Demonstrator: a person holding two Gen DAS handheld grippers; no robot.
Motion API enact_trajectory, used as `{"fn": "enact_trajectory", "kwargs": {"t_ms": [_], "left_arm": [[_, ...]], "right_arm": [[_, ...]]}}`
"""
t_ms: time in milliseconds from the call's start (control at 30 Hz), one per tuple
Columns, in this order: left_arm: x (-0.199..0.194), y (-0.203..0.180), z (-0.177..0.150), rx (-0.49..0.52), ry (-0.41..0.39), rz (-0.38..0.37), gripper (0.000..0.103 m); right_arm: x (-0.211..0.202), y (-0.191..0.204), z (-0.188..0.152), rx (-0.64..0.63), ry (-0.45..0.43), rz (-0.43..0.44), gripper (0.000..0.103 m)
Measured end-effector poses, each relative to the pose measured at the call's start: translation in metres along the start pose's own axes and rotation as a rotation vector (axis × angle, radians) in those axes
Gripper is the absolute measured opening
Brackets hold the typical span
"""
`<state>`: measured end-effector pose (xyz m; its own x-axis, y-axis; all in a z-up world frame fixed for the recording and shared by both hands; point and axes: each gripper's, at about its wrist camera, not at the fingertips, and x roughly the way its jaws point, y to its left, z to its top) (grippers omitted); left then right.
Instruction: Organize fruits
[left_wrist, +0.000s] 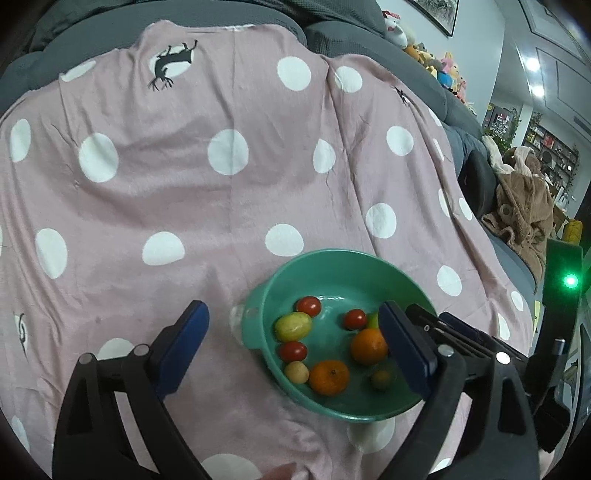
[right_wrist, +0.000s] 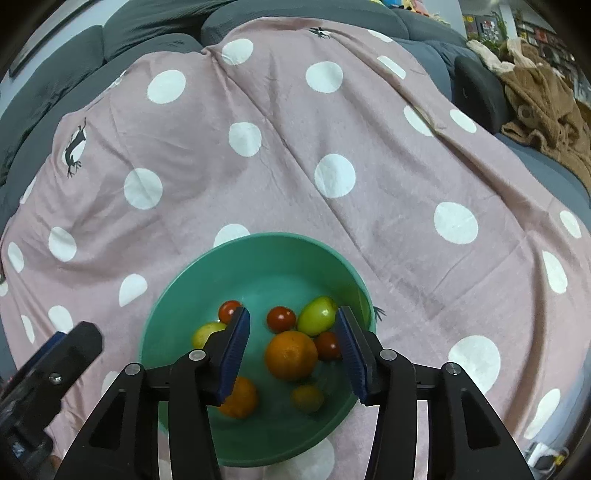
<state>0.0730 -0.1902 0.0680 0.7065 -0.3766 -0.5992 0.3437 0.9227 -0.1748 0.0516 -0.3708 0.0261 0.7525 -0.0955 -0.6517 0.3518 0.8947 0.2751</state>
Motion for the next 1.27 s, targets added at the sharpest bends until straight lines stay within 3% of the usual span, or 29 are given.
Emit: {"fn": "enact_trajectory", "kwargs": {"t_ms": [533, 1267], "left_arm": [[0.002, 0.012, -0.015, -0.016, 0.058, 0.027, 0.093], [-0.004, 0.018, -0.021, -0.026, 0.061, 0.002, 0.093]], "right_arm": [[-0.006, 0.004, -0.001, -0.026, 0.006, -0.047, 0.049], [-0.003, 0.011, -0.001, -0.056, 0.006, -0.054, 0.049]]}}
